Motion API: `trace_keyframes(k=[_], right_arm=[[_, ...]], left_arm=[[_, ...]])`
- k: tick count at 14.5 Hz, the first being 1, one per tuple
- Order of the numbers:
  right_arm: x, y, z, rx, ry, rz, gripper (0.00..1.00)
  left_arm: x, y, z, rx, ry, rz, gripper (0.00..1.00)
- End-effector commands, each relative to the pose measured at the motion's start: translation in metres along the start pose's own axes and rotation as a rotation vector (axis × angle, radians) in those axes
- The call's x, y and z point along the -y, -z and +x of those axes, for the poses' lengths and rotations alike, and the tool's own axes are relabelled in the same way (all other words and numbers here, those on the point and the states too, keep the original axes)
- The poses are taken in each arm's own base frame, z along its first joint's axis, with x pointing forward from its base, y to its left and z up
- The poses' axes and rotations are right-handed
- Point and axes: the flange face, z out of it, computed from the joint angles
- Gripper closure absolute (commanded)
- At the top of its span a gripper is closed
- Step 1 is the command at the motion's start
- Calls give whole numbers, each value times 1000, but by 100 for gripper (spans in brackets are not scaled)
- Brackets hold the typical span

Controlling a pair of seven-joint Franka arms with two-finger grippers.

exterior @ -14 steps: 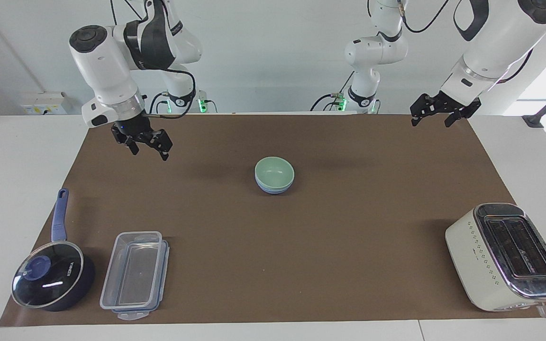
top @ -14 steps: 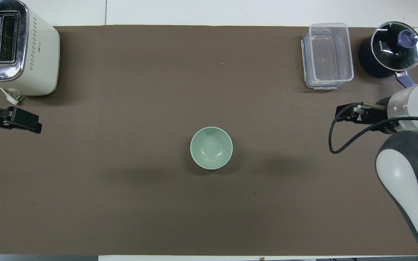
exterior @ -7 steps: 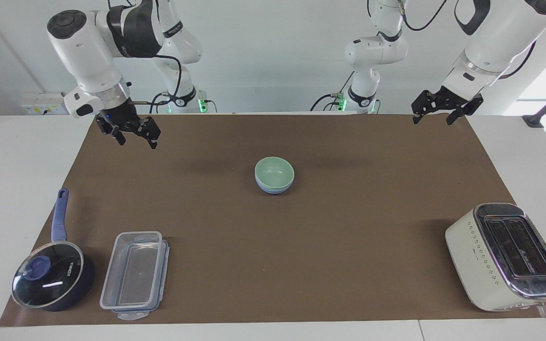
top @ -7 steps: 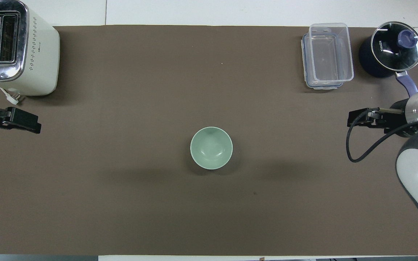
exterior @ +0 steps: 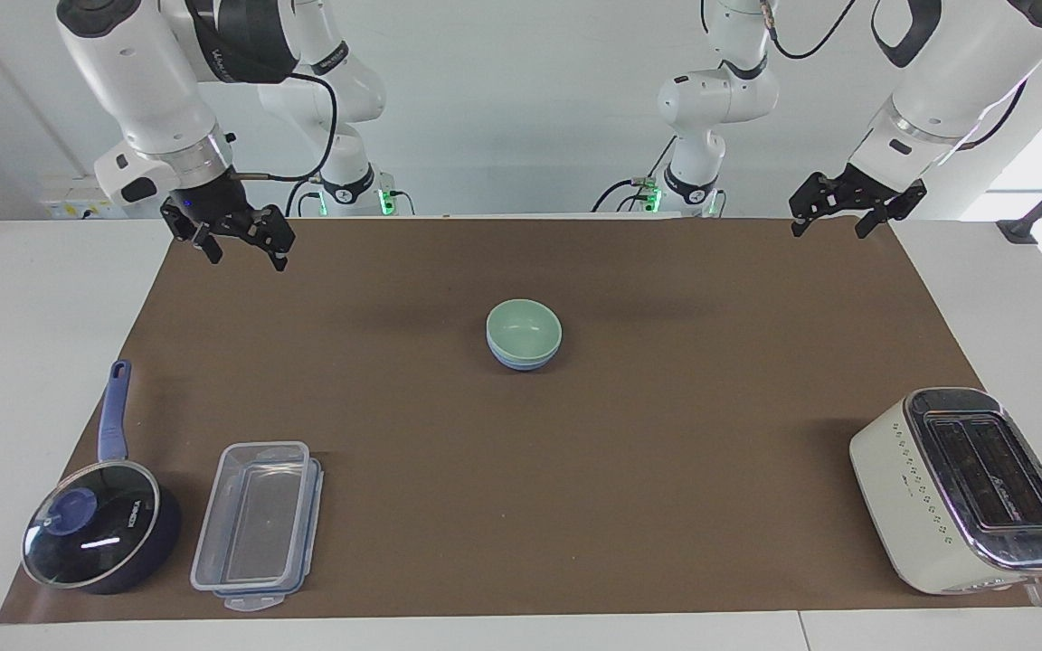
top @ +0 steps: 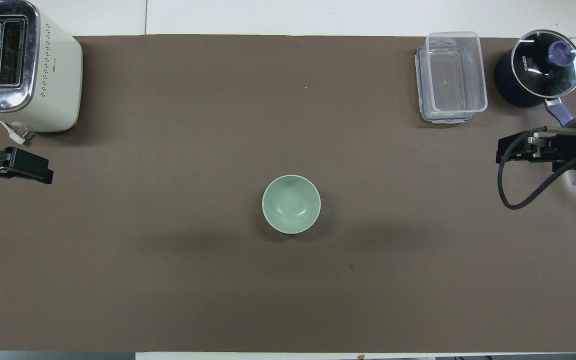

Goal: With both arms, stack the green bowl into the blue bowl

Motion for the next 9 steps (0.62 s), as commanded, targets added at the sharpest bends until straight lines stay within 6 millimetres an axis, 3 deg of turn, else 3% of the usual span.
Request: trace_keyframes(k=[1,9], right_arm=[[-5,19,7,21,16,-22,0],[3,19,13,21,25,-8,0]], left_arm=[[4,3,-6,-10,7,20,0],[5,3,-6,-10,8,20,0]])
